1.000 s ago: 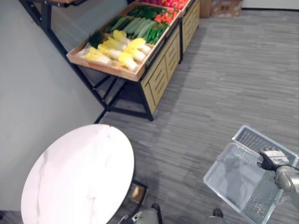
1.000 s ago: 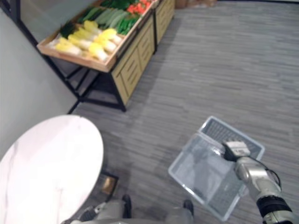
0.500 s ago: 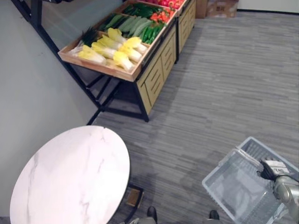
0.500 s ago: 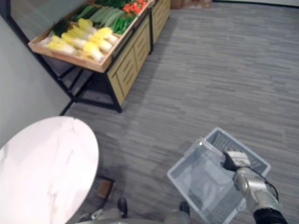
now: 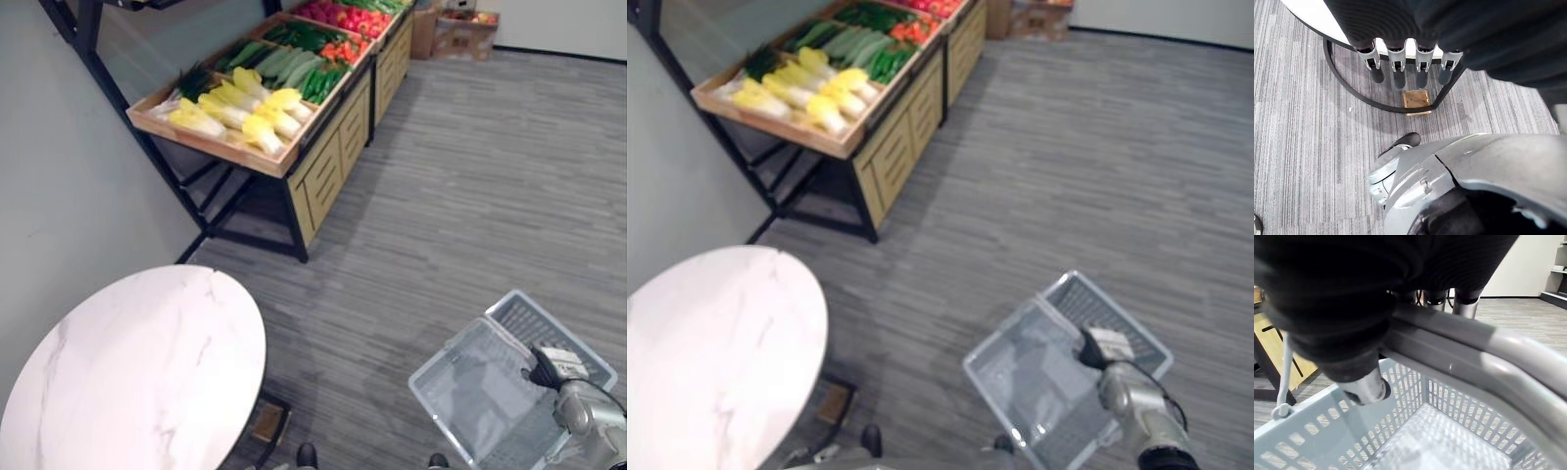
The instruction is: Pick vegetable in the basket
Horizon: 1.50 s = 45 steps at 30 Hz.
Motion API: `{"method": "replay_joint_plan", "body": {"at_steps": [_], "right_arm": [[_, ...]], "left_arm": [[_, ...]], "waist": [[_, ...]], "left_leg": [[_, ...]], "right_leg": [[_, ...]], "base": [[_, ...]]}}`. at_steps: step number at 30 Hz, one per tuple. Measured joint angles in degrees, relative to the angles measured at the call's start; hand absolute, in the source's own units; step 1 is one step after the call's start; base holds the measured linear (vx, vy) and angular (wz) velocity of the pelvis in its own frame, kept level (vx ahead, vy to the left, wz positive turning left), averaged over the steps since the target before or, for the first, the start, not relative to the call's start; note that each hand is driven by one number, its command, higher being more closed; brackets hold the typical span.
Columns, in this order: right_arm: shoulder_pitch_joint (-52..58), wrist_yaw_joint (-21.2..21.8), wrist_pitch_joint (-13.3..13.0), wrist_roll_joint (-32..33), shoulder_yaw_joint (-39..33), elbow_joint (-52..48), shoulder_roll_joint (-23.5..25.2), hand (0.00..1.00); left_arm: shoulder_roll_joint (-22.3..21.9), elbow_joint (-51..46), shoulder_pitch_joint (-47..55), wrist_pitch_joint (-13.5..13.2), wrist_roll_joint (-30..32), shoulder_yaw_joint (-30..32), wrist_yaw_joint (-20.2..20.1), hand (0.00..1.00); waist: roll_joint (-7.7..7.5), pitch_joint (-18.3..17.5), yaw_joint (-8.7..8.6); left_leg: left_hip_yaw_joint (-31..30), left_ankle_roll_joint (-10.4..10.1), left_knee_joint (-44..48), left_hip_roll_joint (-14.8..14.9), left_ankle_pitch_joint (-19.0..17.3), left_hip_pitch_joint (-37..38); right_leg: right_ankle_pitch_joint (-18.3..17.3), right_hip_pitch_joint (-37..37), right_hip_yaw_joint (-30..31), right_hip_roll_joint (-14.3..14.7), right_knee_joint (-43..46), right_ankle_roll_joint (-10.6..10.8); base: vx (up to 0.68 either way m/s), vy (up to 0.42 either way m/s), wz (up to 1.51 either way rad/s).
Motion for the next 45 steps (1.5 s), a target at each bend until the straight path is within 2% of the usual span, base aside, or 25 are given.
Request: {"method": "replay_joint_plan", "body": {"at_steps": [4,5,14,18,21,23,26,29,35,39,41,42,43,44,45], "right_arm": [[0.5,0.1,0.2,0.0,0.2,0.7,0.2,1.0],[1.1,0.4,0.3,0.2,1.7,1.9,0.2,1.0],[1.0,0.3,0.3,0.6,1.4,2.8,0.7,1.0],[0.9,-0.3,0.4,2.7,1.0,5.5,2.6,1.0],[0.9,-2.2,0.3,3.8,-0.5,7.4,3.1,1.0],[0.8,-3.4,0.0,4.2,-0.8,8.5,3.2,1.0],[0.9,-4.0,-0.2,4.2,-0.9,8.7,3.2,1.0],[0.8,-3.9,-0.7,4.2,-0.9,8.7,3.2,1.0],[0.3,-3.4,-0.8,4.2,-0.9,8.7,3.0,1.0],[-1.3,-2.6,-0.7,4.9,-0.9,8.6,2.8,1.0],[-2.1,-2.6,-0.7,4.9,-0.4,8.4,2.8,1.0],[-2.3,-2.6,-0.8,5.0,0.4,8.0,2.8,1.0],[-2.3,-2.6,-0.8,5.2,0.7,7.7,2.8,1.0],[-2.3,-2.6,-0.8,6.1,0.9,6.9,2.8,1.0],[-2.3,-2.6,-0.8,6.2,1.1,6.4,2.7,1.0]], "left_arm": [[0.1,0.5,0.1,0.1,0.4,0.0,0.0,0.0],[0.9,0.5,0.2,0.4,0.4,0.0,0.0,0.0],[0.8,0.6,0.5,0.4,0.7,0.1,0.1,0.0],[0.6,0.5,0.5,0.4,5.4,0.3,1.8,0.0],[0.3,0.4,0.5,0.4,12.9,0.2,4.2,0.0],[0.3,0.4,0.4,1.0,20.1,0.2,4.8,0.0],[0.3,0.5,0.7,2.1,24.4,0.2,4.5,0.0],[0.4,0.6,0.8,3.1,26.6,1.1,3.5,0.0],[0.4,0.6,1.1,3.3,26.6,1.9,2.0,0.0],[0.4,0.6,1.3,3.5,25.6,3.5,2.1,0.0],[0.4,0.4,1.1,3.7,23.8,4.1,2.4,0.0],[0.7,0.0,0.9,3.7,22.8,5.2,2.7,0.0],[0.9,-0.2,0.8,3.8,22.2,5.7,2.9,0.0],[1.1,-0.5,0.8,3.9,21.3,6.3,3.5,0.0],[0.9,-0.4,1.1,4.0,21.0,6.9,3.5,0.0]], "waist": [[-0.25,-0.7,0.06],[-0.25,-3.2,0.06],[0.03,-3.6,0.21],[0.18,-3.9,0.19],[0.67,-4.2,0.16],[1.05,-4.4,0.09],[1.44,-4.6,0.05],[1.51,-4.6,-0.05],[2.38,-4.2,-0.11],[3.69,-3.5,-0.35],[3.66,-2.5,-0.3],[2.81,-1.4,-0.25],[2.48,-0.7,-0.18],[2.43,0.6,0.03],[2.9,0.9,0.29]], "left_leg": [[0.3,-0.2,-1.5,0.0,0.6,0.9],[1.5,-0.2,-1.8,0.2,0.5,2.0],[1.7,0.0,-3.2,0.1,0.9,3.0],[1.8,0.0,-3.2,0.1,0.8,3.0],[2.2,-0.1,-3.2,0.4,0.8,3.0],[3.2,-0.4,-3.3,0.9,0.6,3.3],[4.6,-0.9,-3.5,1.7,0.2,4.1],[5.7,-1.3,-3.5,2.7,-0.1,4.2],[7.6,-2.3,-3.3,4.2,-0.8,4.6],[8.1,-2.6,-2.9,5.1,-1.0,3.6],[7.9,-3.4,2.2,5.5,-2.0,1.4],[7.3,-3.7,8.7,6.0,-2.4,-1.5],[7.0,-3.6,12.7,6.5,-2.5,-3.2],[5.5,-3.4,21.6,8.0,-2.4,-6.8],[4.6,-2.7,25.8,9.1,-2.1,-8.5]], "right_leg": [[0.0,0.0,0.2,0.1,-0.4,0.0],[0.6,0.3,1.5,0.4,-0.9,0.0],[0.6,0.8,1.0,0.3,-1.1,0.0],[0.6,1.0,0.1,0.2,-1.6,0.0],[0.6,1.1,-0.4,0.2,-1.7,0.1],[0.6,1.1,-0.4,0.5,-1.8,0.1],[0.8,1.1,0.1,1.3,-2.1,-0.1],[1.1,0.9,0.9,2.3,-2.9,-0.5],[1.2,0.3,1.9,3.7,-3.8,-0.7],[1.2,-1.1,1.9,4.6,-3.6,-0.8],[0.8,-0.9,1.4,4.4,-3.1,-1.4],[0.2,-0.6,0.9,4.1,-2.5,-2.4],[-0.3,0.0,0.4,4.1,-2.3,-3.1],[-1.4,1.2,-0.3,4.8,-1.8,-4.9],[-1.9,1.5,-0.2,5.6,-1.4,-5.6]], "base": [[-0.04,-0.004,-0.04],[0.0,0.0,0.0],[0.0,0.0,0.0],[0.0,-0.001,0.01],[0.02,-0.007,-0.02],[0.03,-0.016,-0.1],[0.03,-0.022,-0.19],[0.02,-0.026,-0.2],[0.04,-0.024,-0.18],[0.05,-0.026,-0.09],[0.04,-0.042,0.03],[0.0,-0.074,0.14],[-0.04,-0.168,0.23],[-0.05,-0.167,0.11],[-0.03,-0.168,-0.07]]}}
